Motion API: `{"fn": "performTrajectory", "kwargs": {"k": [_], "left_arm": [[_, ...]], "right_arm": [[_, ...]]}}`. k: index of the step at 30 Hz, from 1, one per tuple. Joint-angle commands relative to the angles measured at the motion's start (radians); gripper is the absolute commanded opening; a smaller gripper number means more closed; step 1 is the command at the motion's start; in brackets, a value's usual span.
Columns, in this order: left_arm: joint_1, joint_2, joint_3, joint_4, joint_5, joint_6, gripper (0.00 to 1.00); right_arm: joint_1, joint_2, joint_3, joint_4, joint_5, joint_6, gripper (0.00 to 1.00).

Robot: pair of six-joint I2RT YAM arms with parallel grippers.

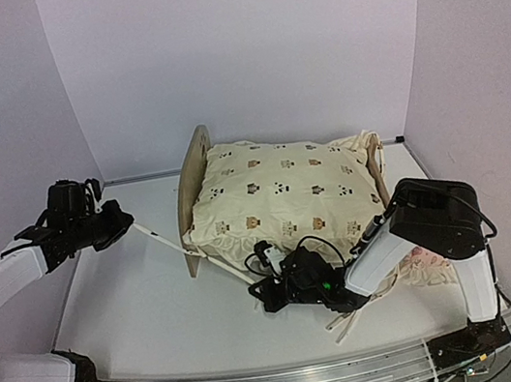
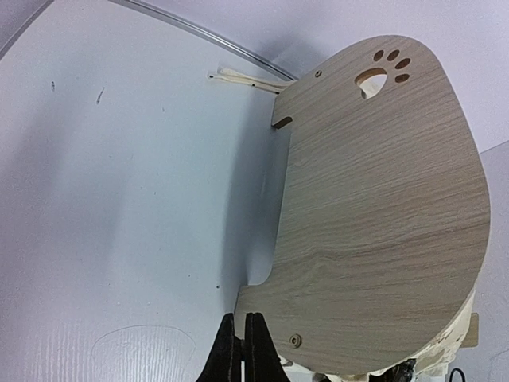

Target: Set up the pet bed

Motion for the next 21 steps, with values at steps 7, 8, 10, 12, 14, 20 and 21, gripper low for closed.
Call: {"fn": "performTrajectory", "kwargs": {"k": [7, 8, 10, 12, 14, 20, 21], "left_arm": [[0.026, -0.102, -0.012, 0.040, -0.037, 0.018, 0.18], [0.027, -0.103, 0.000, 0.025, -0.037, 0.028, 0.26], [0.026, -0.103, 0.027, -0.002, -0.034, 0.046, 0.46], [0.024, -0.097, 0.063, -0.030, -0.024, 0.070, 0.59], [0.021, -0.083, 0.114, -0.066, -0.016, 0.095, 0.65], [-0.103, -0.024, 0.275, -0.127, -0.092, 0.173, 0.74], [-0.147, -0.009, 0.302, -0.127, -0.121, 0.187, 0.74]], "right_arm": [[-0.006, -0.148, -0.025, -0.242, -0.130, 0.022, 0.28], [-0.006, -0.179, -0.017, -0.316, -0.147, 0.022, 0.33], [-0.004, -0.243, 0.015, -0.482, -0.153, 0.022, 0.42], [0.002, -0.295, 0.053, -0.634, -0.151, 0.017, 0.49], [0.021, -0.355, 0.099, -0.805, -0.123, -0.006, 0.56], [0.072, -0.529, 0.295, -1.274, 0.036, -0.099, 0.80], [0.072, -0.547, 0.346, -1.359, 0.067, -0.122, 0.83]]}}
